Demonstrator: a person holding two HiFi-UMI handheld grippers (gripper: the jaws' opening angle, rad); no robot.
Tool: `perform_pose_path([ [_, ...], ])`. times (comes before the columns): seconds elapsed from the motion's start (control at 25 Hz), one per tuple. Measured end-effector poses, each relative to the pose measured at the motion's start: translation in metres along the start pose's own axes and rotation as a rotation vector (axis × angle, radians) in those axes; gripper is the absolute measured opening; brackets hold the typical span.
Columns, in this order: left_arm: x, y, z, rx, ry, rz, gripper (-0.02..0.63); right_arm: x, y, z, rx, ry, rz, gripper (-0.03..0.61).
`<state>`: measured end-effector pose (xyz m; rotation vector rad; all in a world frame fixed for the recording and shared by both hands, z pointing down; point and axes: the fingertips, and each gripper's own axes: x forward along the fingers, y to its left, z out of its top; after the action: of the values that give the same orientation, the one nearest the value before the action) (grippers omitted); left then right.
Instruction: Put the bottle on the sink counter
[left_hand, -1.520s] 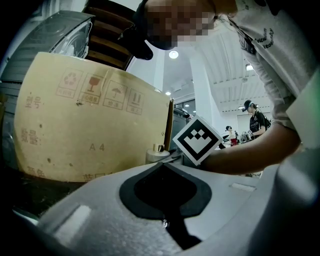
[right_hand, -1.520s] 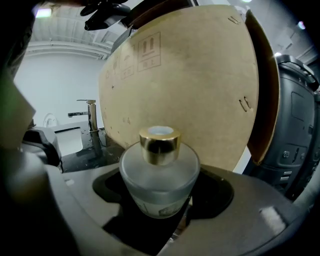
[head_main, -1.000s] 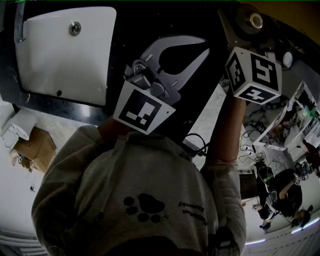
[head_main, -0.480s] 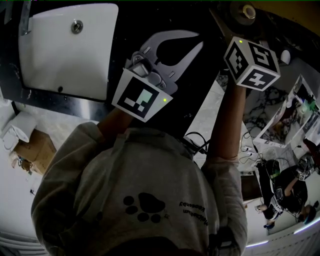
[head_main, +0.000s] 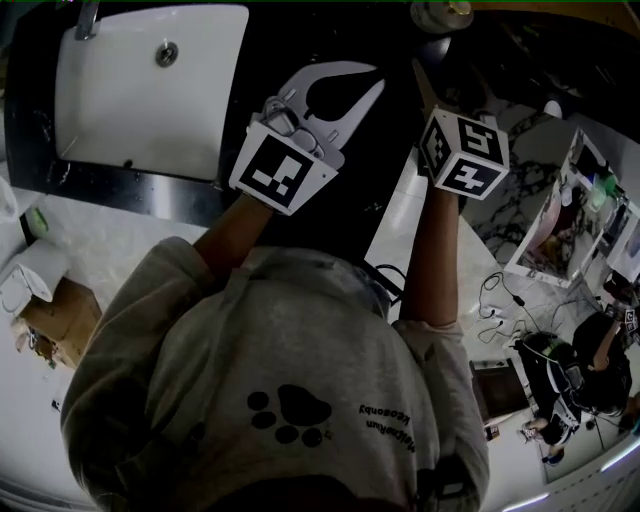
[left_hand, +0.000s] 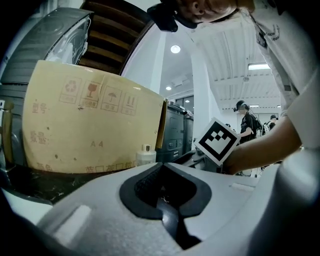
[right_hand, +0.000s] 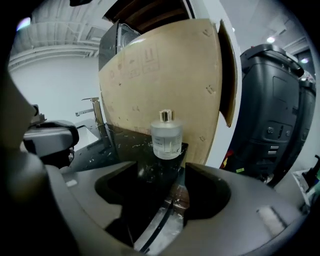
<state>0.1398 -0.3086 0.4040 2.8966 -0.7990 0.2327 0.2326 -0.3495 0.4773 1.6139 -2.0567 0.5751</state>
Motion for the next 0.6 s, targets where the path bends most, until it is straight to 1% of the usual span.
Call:
perform_pose_path([
  [0.16,-0.014,-0.013,0.010,0.046,-0.003,0.017,0.002,-0.034,0.002,0.006,-0.018,-0.073,-0.062,0.184],
  [0.24,-0.021,-0.019,0.016,0.050,-0.014,0.032,0.002,-0.055,0.004,0.011,-0.020,-0.105,-0.094,0.087],
  [0.28,-0.025,-0.022,0.019,0.047,-0.021,0.040,0.002,-0.065,0.005,0.014,-0.019,-0.122,-0.108,0.046],
  [0.32,-0.028,-0.026,0.022,0.042,-0.027,0.044,0.002,-0.076,0.006,0.017,-0.019,-0.138,-0.118,0.020],
  [0.36,-0.032,-0.030,0.025,0.037,-0.031,0.045,0.002,-0.087,0.007,0.019,-0.017,-0.155,-0.126,0.003],
  [0.6,-0.055,-0.050,0.053,0.044,-0.075,0.086,0.002,-0.144,0.012,0.035,-0.017,-0.273,-0.141,0.002],
])
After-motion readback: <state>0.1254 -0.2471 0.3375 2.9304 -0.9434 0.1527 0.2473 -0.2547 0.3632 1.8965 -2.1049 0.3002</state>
